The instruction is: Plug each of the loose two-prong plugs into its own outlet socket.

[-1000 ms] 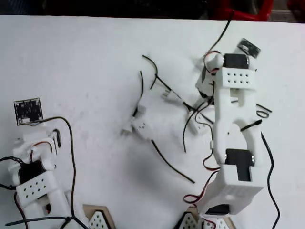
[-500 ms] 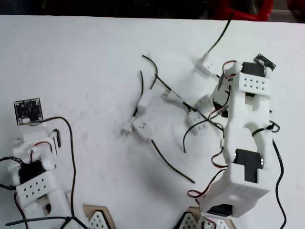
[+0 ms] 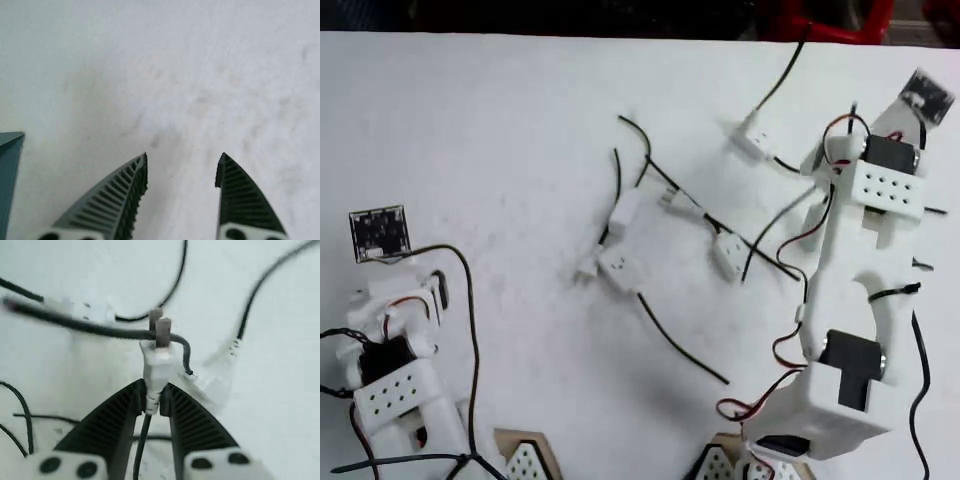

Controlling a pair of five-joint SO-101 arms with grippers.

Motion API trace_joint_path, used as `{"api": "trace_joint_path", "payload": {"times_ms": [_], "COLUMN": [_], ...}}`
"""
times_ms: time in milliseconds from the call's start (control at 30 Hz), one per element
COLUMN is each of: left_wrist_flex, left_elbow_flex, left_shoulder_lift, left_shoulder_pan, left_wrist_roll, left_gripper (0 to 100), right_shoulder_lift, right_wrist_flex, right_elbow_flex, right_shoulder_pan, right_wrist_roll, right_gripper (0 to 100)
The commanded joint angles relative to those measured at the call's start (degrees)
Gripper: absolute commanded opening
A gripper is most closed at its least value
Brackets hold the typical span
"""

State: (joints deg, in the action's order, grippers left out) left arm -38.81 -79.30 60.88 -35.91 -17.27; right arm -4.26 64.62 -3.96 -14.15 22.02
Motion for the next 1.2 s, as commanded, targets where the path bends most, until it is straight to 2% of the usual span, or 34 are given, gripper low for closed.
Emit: {"api": "trace_joint_path", "payload": {"times_ms": [0,267,367,500,633,800,900,1033,1167], "left_wrist_flex": [1.41,1.41,1.41,1.41,1.41,1.41,1.41,1.49,1.49], "left_elbow_flex": [0.44,0.44,0.44,0.44,0.44,0.44,0.44,0.44,0.35], "left_shoulder_lift": [1.63,1.63,1.63,1.63,1.63,1.63,1.63,1.63,1.54], "left_shoulder_pan": [-0.31,-0.31,-0.31,-0.31,-0.31,-0.31,-0.31,-0.31,-0.31], "left_wrist_roll": [0.18,0.18,0.18,0.18,0.18,0.18,0.18,0.18,0.18], "left_gripper": [23,23,23,23,23,23,23,23,23], "right_shoulder_lift": [-0.57,-4.35,-6.64,-5.23,1.8,11.56,12.35,7.34,-1.54], "right_wrist_flex": [-13.58,-33.89,-36.79,-30.81,-18.77,-4.7,1.98,2.51,0.4], "right_elbow_flex": [-0.62,-0.62,-0.7,-0.7,-0.7,-0.26,-0.18,2.2,2.29], "right_shoulder_pan": [-0.75,1.8,2.68,4.44,6.9,13.23,18.95,25.19,28.44], "right_wrist_roll": [-0.53,-0.44,-0.53,-4.66,-9.58,-17.14,-21.36,-26.29,-30.95], "right_gripper": [1.7,1.7,2.8,16.6,29.1,29.7,29.7,29.7,29.7]}}
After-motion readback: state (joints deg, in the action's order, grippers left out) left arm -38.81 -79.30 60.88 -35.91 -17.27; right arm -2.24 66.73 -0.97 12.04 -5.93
